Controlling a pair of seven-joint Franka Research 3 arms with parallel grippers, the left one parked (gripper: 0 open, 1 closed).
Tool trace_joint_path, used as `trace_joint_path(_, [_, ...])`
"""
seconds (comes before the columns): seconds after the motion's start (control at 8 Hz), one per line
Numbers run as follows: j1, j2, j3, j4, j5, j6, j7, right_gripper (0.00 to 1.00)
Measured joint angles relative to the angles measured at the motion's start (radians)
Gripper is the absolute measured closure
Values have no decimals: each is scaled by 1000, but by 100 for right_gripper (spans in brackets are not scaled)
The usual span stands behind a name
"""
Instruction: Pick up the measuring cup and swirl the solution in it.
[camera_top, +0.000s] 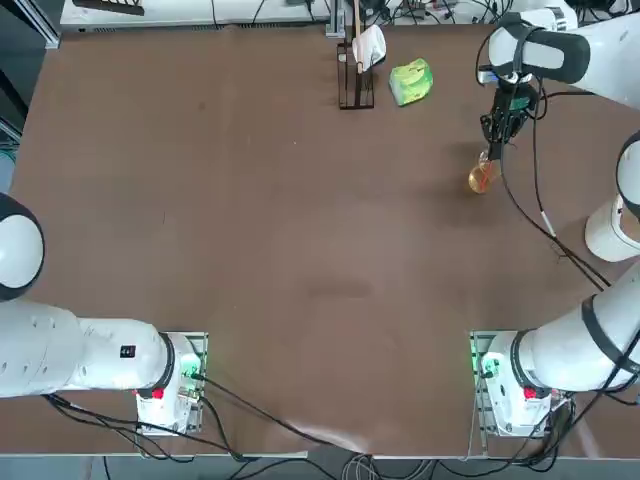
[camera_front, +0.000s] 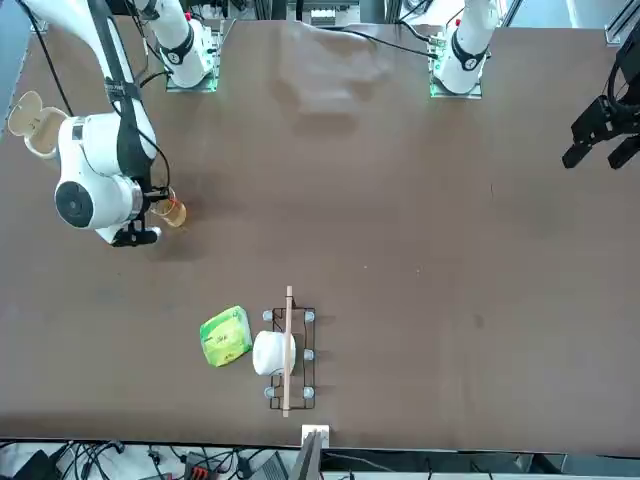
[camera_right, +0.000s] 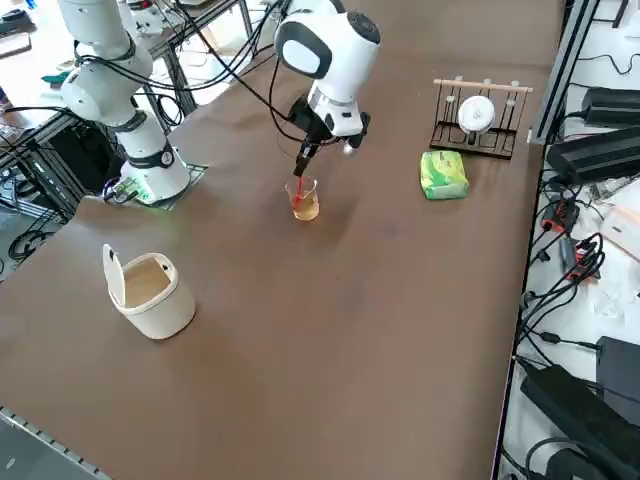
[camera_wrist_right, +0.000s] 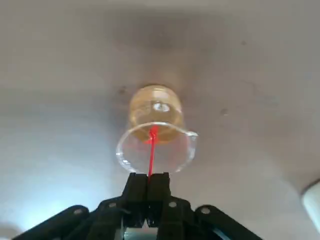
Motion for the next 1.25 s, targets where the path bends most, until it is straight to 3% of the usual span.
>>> trace_joint_path(0.5, [-4, 1, -9, 0, -22, 86, 28, 98])
trace_joint_path(1.25, [14, 7, 2, -3, 70, 102, 117, 98])
